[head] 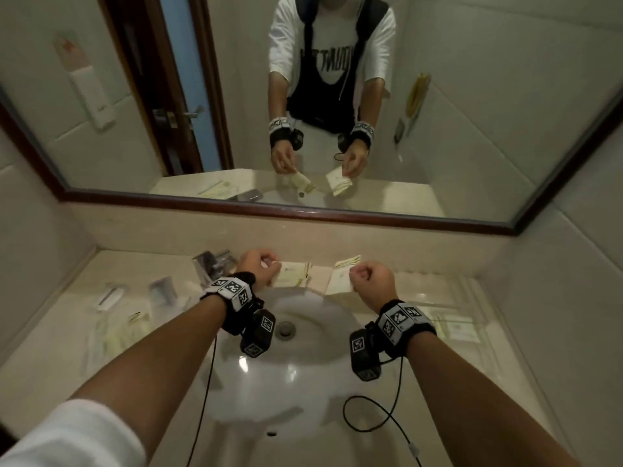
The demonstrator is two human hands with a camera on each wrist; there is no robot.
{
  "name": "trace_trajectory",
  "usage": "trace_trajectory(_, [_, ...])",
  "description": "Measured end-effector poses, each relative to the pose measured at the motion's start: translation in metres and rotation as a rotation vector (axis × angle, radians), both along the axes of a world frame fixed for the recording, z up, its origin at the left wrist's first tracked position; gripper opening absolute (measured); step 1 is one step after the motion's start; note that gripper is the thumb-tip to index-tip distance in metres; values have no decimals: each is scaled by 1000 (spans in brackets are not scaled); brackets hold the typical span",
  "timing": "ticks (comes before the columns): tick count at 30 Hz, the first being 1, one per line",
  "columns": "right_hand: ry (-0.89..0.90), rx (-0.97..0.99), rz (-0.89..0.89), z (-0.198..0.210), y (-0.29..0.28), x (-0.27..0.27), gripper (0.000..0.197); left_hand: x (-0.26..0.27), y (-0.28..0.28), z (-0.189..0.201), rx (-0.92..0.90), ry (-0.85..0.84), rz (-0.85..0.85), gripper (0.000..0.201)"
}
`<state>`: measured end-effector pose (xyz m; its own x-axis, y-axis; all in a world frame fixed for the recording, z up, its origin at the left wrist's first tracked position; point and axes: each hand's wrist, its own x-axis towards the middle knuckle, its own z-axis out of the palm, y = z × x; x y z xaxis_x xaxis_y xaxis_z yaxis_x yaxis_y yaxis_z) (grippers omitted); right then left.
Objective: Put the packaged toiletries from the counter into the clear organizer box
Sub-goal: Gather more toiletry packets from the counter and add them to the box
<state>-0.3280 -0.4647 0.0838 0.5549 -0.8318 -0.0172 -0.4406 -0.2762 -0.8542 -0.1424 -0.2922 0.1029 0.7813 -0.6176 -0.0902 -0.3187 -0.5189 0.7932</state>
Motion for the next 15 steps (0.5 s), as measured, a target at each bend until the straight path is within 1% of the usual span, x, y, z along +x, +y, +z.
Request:
trace_trajectory(1, [6, 3, -11, -1, -6, -13, 13, -11, -9, 1, -1, 4, -25, 15])
trace_trajectory(5, [-3, 27, -60, -5, -29, -63, 14, -50, -44, 1, -13, 29, -114, 5])
trace_trajectory(8, [-10, 50, -113, -13, -46, -99, 17, -78, -68, -3, -6, 49, -158, 11])
trace_trajectory(10, [-31, 82, -159, -23, -58, -124, 13, -96, -84, -6, 5, 66, -189, 15])
trace_trajectory(12, [-37, 111, -220, -32, -68, -148, 8, -113, -98, -10, 12, 77, -231, 14])
trace_trajectory(15, [5, 142, -315, -41, -80, -182, 8, -133, -118, -17, 25, 70, -276, 15])
